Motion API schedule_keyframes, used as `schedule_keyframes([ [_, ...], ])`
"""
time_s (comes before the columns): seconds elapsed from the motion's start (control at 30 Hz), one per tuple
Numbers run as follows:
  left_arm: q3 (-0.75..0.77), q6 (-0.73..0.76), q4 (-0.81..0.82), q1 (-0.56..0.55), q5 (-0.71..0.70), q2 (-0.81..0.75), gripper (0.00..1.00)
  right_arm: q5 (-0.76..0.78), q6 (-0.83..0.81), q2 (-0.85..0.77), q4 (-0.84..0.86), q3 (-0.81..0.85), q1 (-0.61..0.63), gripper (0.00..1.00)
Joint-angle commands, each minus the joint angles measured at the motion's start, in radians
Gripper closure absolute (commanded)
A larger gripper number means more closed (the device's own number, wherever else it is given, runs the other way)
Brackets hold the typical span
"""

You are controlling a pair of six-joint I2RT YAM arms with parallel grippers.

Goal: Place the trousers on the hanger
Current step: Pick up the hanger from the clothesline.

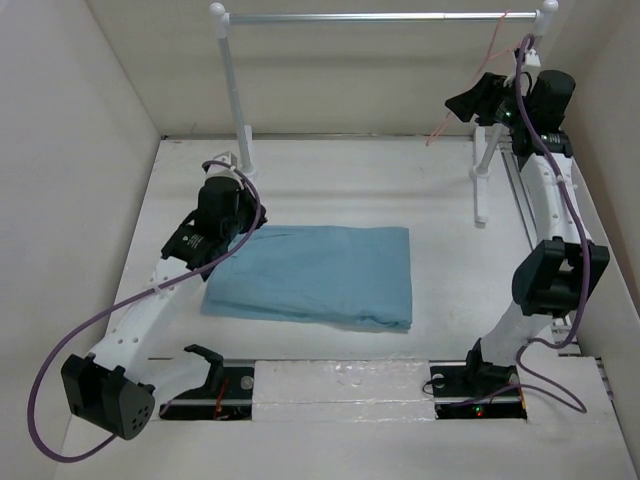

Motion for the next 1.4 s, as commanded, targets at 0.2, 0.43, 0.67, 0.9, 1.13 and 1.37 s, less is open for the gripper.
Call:
schedule_keyframes([
  [0.2,-0.14,-0.024,0.049,-0.027,0.1,-0.004,1.0,-0.101,0.133,0.026,0.373,-0.096,0.027,0.44],
  [0.43,-0.096,-0.011,0.059,-0.027,0.104,0.0,0.79,-0.081,0.176,0.039,0.479,-0.163,0.047,0.82],
  [0.67,-0.048,-0.013,0.077,-0.027,0.164,0.041,0.75,-0.128,0.193,0.045,0.507,-0.072,0.057,1.0],
  [0.9,0.068,0.002,0.085,-0.027,0.227,0.086,0.57,-0.147,0.18,-0.004,0.441,-0.057,0.096,1.0],
  [1.13,0.246,-0.001,0.144,-0.027,0.345,0.175,0.47,-0.167,0.176,-0.122,0.454,-0.267,0.096,1.0],
  [1.37,0.518,0.059,0.142,-0.084,0.377,0.331,0.44,-0.194,0.108,-0.198,0.441,-0.428,0.106,1.0],
])
